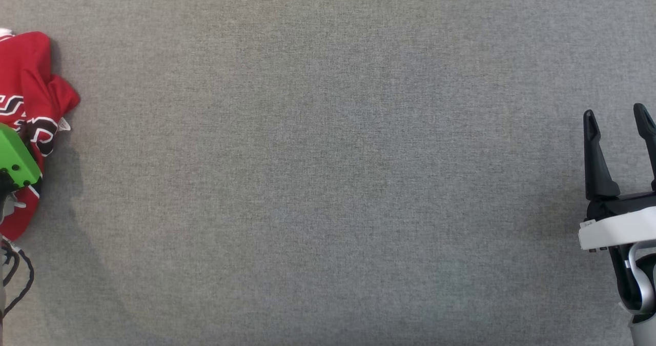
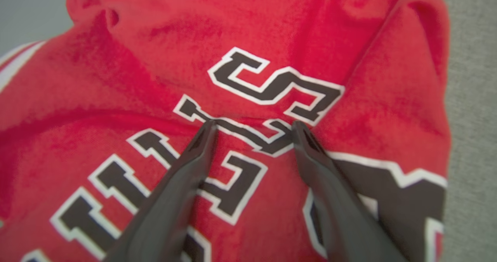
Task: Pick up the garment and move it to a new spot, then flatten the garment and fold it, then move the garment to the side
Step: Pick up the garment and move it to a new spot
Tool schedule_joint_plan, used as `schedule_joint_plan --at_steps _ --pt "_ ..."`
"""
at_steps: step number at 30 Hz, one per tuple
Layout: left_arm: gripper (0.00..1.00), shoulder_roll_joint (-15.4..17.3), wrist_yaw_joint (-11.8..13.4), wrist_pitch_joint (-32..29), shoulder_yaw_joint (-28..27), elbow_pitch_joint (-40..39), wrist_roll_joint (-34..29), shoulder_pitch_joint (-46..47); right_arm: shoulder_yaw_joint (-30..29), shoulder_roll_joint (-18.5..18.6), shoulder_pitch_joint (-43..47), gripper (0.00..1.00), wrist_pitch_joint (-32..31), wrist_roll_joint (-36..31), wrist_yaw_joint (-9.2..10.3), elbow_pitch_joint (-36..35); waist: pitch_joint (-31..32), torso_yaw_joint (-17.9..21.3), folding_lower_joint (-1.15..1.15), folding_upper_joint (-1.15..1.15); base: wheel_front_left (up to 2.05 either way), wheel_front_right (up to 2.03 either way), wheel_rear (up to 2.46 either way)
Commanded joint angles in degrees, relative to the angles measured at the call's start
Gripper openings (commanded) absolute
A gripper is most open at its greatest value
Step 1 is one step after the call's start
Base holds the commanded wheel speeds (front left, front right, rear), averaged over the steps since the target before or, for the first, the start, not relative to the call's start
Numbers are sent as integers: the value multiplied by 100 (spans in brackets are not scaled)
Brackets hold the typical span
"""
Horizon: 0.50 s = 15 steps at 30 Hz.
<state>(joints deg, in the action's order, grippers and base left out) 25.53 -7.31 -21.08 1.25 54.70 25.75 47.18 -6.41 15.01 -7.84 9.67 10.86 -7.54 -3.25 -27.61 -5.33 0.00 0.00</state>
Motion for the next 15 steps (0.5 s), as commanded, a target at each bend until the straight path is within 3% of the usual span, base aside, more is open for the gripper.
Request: schedule_joint_plan --at_steps 1,2,7,15 --pt "90 -30 -19 -82 109 69 92 -70 0 -8 -66 100 -11 -36 11 -30 2 12 0 0 0 0 0" --pt "3 -19 -21 -80 164 49 190 -93 2 -17 -72 100 -16 -37 11 -25 3 21 0 0 0 0 0" --pt "0 152 -10 16 410 32 371 -173 4 -21 -78 100 -16 -28 11 28 38 48 0 0 0 0 0" --pt "0 378 -6 857 701 -135 477 5 43 -82 -66 100 52 -13 11 181 330 40 0 0 0 0 0"
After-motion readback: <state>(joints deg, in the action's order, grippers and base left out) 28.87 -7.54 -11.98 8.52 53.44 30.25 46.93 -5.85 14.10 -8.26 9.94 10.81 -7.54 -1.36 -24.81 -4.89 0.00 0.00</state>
